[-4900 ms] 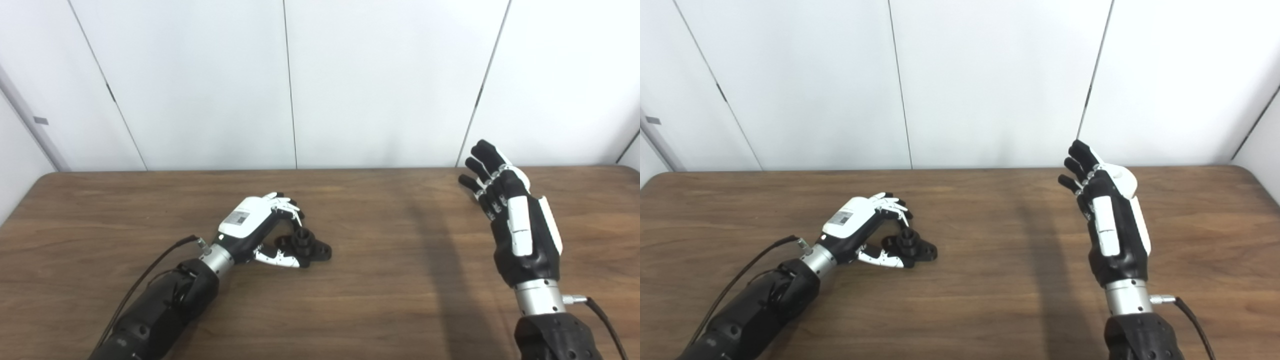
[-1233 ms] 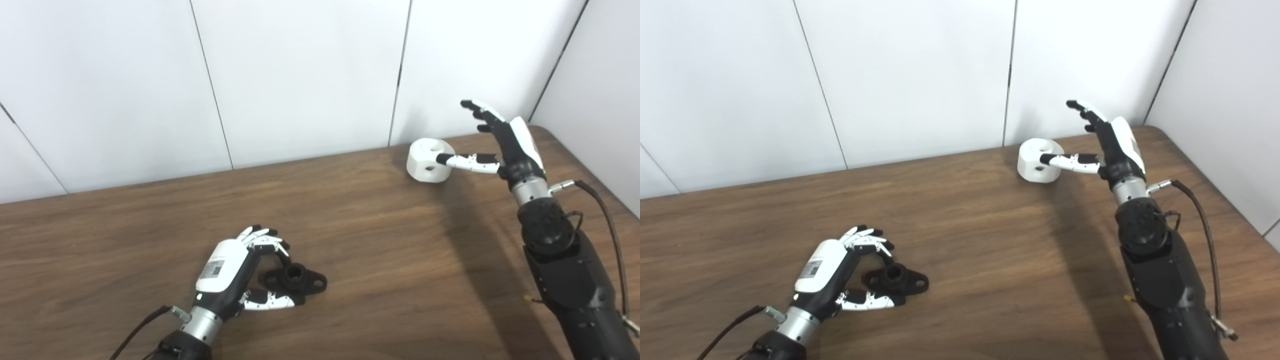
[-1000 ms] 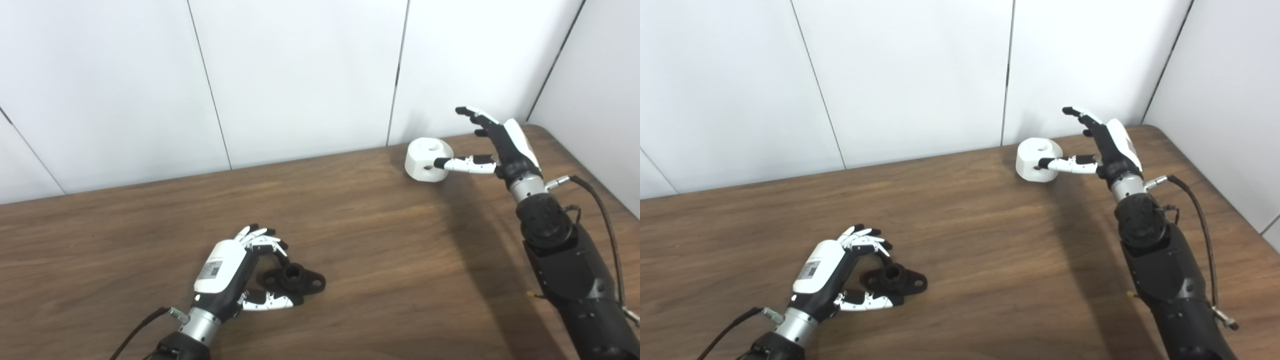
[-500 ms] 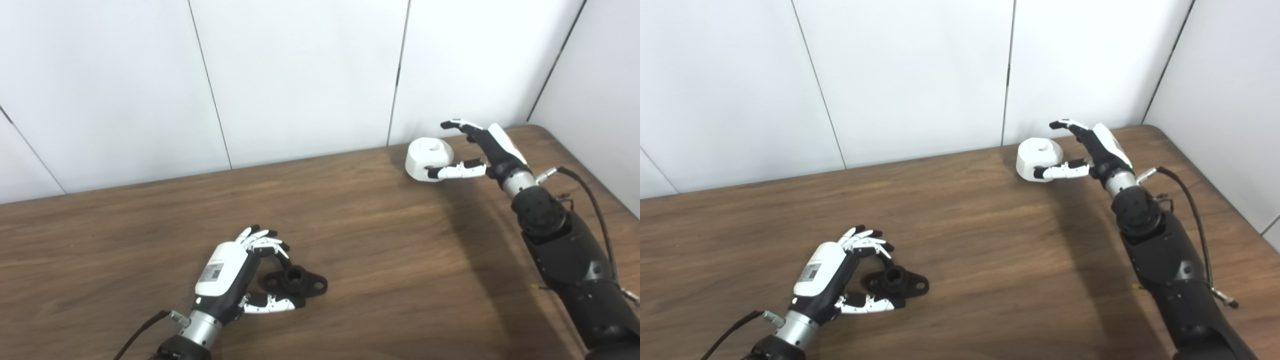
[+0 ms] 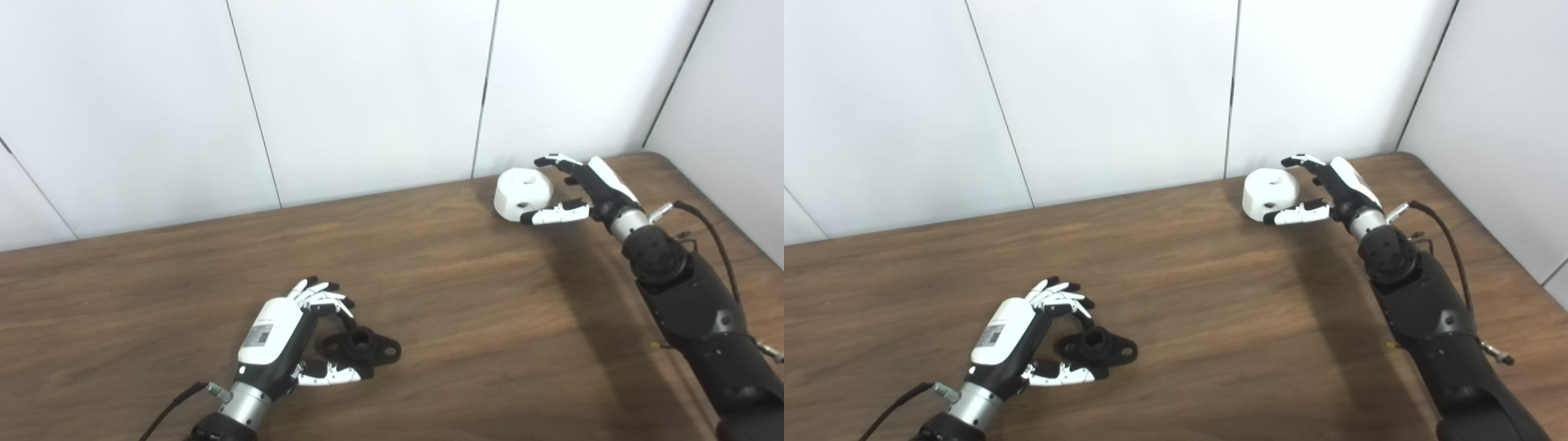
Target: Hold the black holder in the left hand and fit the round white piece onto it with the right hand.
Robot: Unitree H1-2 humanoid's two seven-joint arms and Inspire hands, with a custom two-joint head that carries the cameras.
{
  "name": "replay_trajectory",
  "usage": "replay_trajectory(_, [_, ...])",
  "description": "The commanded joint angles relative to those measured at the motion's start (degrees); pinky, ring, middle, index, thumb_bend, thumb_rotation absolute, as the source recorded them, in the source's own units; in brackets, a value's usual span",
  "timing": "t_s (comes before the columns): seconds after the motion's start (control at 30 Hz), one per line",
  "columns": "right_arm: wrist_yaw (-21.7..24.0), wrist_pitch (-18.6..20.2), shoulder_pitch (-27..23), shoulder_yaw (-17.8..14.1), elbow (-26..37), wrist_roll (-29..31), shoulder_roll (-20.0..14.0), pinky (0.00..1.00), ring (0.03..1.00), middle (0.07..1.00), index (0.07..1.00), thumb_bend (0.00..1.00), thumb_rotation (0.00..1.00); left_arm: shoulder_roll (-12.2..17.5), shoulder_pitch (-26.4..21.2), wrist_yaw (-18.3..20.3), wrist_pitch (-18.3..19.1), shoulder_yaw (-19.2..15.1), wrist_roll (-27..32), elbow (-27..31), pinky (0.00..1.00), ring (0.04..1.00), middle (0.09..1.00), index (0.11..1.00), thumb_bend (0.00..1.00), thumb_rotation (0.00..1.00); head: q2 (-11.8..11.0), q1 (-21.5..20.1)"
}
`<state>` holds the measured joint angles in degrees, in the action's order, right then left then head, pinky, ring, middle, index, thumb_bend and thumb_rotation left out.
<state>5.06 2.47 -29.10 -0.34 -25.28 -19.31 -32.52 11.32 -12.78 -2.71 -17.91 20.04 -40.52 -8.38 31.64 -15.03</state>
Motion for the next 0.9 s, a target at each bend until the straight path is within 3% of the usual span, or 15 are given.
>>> replay_trajectory(0.0, [-0.4,-0.7,-3.2,-0.2,0.3,-0.1,-2.2,0.88,0.948,0.950,0.853,0.94,0.35,-0.2,1.9,-0.9,-1.5,0.5,0.9,0.4,0.96,0.865,0.725,0.481,0.52,0.05,0.0,0.2])
replay_trajectory(0.87, [-1.2,-1.3,-8.2,2.2,-7.6,-1.0,-2.5,0.89,0.952,0.947,0.854,0.93,0.37,-0.5,3.4,-0.7,-2.6,0.6,1.2,1.8,0.94,0.866,0.725,0.481,0.52,0.06,-1.1,0.6])
